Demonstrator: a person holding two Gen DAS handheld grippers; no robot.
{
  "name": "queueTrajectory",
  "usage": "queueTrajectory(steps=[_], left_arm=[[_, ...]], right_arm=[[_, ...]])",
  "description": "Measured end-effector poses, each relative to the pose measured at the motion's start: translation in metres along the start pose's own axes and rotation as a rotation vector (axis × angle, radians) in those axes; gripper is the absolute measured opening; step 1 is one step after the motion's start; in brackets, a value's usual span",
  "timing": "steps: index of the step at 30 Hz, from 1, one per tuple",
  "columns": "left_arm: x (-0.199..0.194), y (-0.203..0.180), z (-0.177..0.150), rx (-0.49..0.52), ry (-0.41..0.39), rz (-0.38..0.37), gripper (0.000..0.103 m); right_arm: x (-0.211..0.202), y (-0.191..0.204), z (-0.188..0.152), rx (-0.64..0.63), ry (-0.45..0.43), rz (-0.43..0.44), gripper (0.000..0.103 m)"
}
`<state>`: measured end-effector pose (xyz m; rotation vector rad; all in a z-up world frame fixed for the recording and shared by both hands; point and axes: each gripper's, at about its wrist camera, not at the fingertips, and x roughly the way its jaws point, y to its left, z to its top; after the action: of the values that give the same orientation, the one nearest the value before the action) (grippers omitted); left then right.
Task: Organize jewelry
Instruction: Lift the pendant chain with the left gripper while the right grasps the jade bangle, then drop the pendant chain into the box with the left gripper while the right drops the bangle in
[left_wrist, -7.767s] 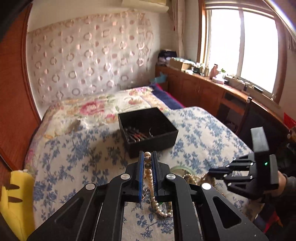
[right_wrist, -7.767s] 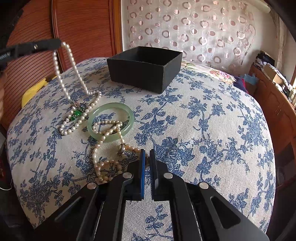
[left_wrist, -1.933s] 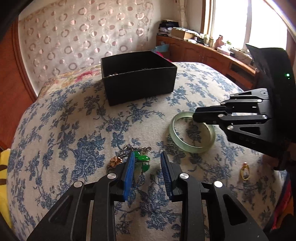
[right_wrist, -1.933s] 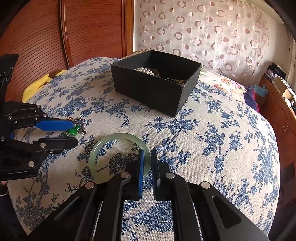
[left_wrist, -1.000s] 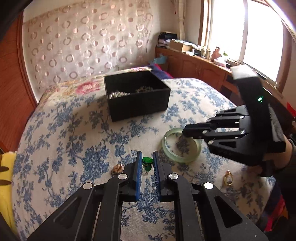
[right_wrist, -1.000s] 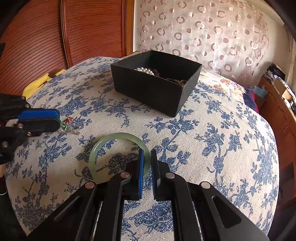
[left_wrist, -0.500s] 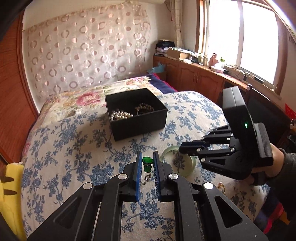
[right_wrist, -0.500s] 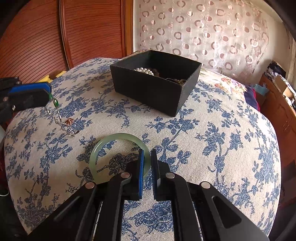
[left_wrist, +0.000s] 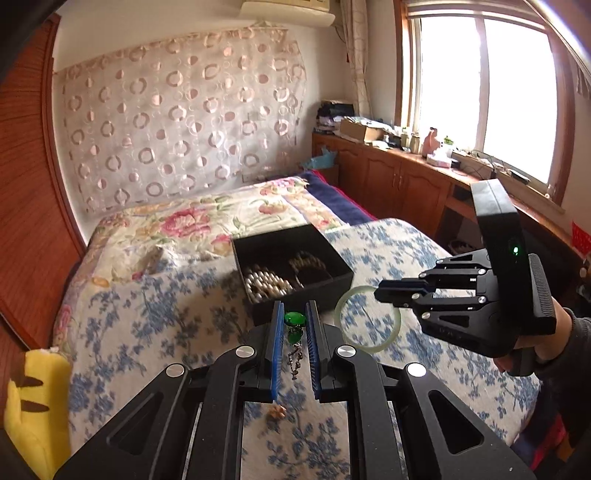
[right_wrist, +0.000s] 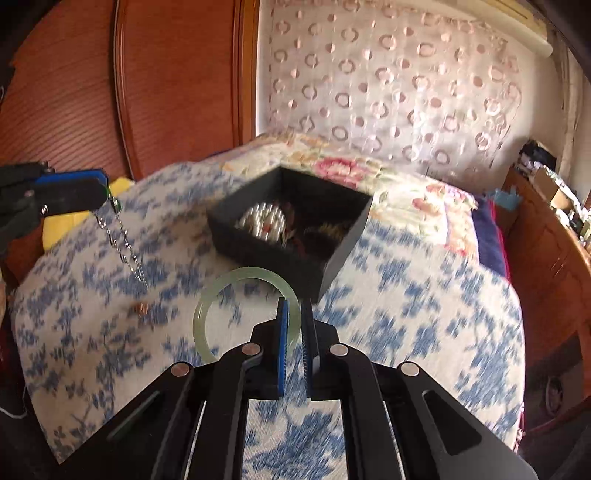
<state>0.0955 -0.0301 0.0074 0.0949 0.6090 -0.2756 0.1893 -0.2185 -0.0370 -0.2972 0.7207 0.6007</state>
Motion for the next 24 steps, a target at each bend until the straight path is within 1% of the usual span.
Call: queueTrajectory(steps=[7,12,17,24], left_arm=[[-0.002,0.014,0.022,-0.003,-0.021,0.007,0.011],[0.003,0.023,0.036,-0.003,-0.025,0.019,0.011],[0.019,0.028,0.043,0.008,-0.007,0.05,0.011],[0.04,0.037,0.053,-0.007,0.017,0.067,0.011]], right_arm=[[0.009,-0.012,0.033,0.021,-0.035,-0.03,0.008],[0.03,-0.027,0.056,0.077,-0.036,-0.041,0.008],[0.054,-0.034,0.068,0.121,-0.008,-0.024,0.008],[0.078,-0.027,0.074,0.1,0.027,-0.044,0.009]])
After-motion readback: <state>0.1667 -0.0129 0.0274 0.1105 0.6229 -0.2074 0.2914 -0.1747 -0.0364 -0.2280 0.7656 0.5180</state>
